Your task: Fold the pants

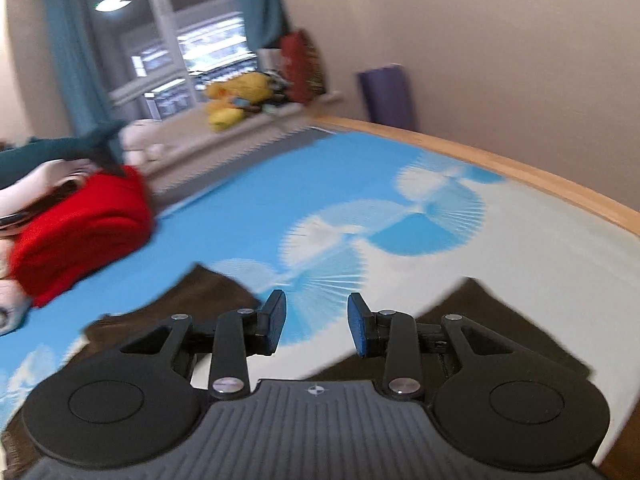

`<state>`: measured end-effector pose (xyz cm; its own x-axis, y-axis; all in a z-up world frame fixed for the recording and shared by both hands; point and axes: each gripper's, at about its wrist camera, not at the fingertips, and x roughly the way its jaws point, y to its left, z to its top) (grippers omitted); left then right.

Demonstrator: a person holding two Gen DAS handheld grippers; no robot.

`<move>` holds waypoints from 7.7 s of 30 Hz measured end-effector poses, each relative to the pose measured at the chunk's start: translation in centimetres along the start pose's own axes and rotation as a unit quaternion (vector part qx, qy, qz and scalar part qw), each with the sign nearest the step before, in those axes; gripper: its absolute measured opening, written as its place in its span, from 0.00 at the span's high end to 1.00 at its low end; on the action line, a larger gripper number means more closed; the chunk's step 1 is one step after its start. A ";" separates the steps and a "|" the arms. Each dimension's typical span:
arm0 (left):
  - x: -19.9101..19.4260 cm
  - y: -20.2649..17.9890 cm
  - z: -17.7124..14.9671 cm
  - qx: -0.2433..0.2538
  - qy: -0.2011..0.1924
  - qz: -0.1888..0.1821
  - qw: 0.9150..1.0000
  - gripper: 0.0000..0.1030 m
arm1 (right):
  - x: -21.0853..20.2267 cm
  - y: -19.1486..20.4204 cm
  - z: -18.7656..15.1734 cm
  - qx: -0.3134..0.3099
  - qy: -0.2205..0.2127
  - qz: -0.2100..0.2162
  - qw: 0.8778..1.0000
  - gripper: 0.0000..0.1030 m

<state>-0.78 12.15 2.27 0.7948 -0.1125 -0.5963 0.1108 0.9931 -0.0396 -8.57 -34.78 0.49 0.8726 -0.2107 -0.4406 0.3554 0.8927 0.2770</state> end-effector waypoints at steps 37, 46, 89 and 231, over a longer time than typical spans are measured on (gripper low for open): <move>20.5 -3.6 -1.7 -0.018 0.090 -0.052 0.994 0.59 | 26.0 7.0 -5.8 0.132 0.146 0.055 0.979 0.77; 24.0 -5.7 -1.7 0.006 0.128 -0.059 0.990 0.54 | 30.7 7.7 -6.2 0.126 0.152 0.033 0.980 0.70; 16.9 0.6 0.4 0.087 0.127 -0.242 0.958 0.65 | 25.3 -11.3 0.4 0.114 0.087 -0.277 0.950 0.89; 7.4 12.4 -1.1 -0.031 0.078 0.001 0.996 0.99 | 2.4 6.9 -2.3 -0.129 0.103 0.019 0.986 0.96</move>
<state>5.83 23.63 -3.54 0.6918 -0.1085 -0.7139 0.0677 0.9940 -0.0855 -4.78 -28.26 -0.61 0.7878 -0.1145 -0.6052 0.2047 0.9754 0.0819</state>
